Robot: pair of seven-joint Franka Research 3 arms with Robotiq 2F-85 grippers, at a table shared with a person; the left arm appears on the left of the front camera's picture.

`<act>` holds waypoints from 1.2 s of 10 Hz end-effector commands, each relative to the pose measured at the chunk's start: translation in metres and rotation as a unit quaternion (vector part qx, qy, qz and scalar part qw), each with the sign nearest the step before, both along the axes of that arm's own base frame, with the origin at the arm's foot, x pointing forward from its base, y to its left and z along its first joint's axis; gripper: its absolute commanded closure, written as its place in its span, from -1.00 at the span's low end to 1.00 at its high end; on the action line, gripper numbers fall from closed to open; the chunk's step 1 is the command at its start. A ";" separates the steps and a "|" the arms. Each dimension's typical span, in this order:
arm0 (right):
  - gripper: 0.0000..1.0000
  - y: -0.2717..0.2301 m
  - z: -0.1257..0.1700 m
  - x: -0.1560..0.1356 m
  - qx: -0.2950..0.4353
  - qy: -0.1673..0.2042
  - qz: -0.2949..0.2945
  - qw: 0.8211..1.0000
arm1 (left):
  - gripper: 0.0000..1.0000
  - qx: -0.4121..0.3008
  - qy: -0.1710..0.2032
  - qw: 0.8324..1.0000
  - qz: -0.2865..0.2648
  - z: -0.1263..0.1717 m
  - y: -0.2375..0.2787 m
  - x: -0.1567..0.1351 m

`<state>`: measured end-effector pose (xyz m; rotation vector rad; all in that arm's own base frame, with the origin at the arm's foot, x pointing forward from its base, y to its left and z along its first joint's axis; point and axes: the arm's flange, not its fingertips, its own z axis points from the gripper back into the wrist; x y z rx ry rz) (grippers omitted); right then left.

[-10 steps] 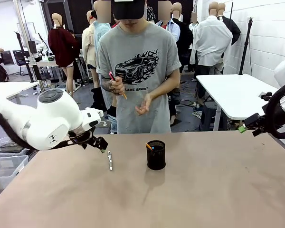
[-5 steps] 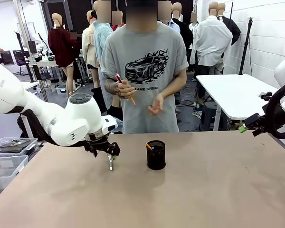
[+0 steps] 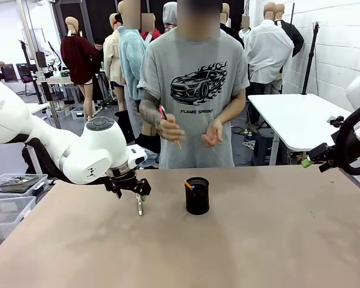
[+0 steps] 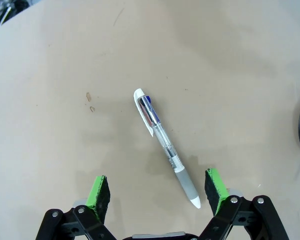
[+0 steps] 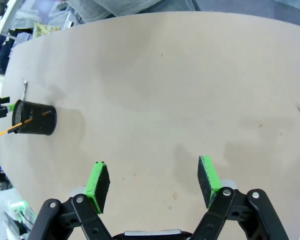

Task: Place the pens into the pen holder.
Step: Pick up a writing instrument from the table and place it into the Pen holder.

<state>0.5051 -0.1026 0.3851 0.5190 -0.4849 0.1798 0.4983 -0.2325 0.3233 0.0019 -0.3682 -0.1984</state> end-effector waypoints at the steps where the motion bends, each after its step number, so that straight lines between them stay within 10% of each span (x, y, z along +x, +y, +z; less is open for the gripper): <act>1: -0.76 -0.001 -0.001 -0.001 -0.004 -0.004 0.006 1.000 | -1.00 -0.017 0.017 0.999 0.028 0.002 -0.009 0.008; 7: -0.76 -0.001 -0.001 -0.001 -0.004 -0.004 0.006 1.000 | -0.84 0.017 0.069 0.996 0.053 -0.008 -0.015 0.028; 12: -0.76 -0.001 -0.001 -0.001 -0.004 -0.004 0.006 1.000 | 1.00 0.002 0.097 0.994 0.052 -0.015 -0.012 0.032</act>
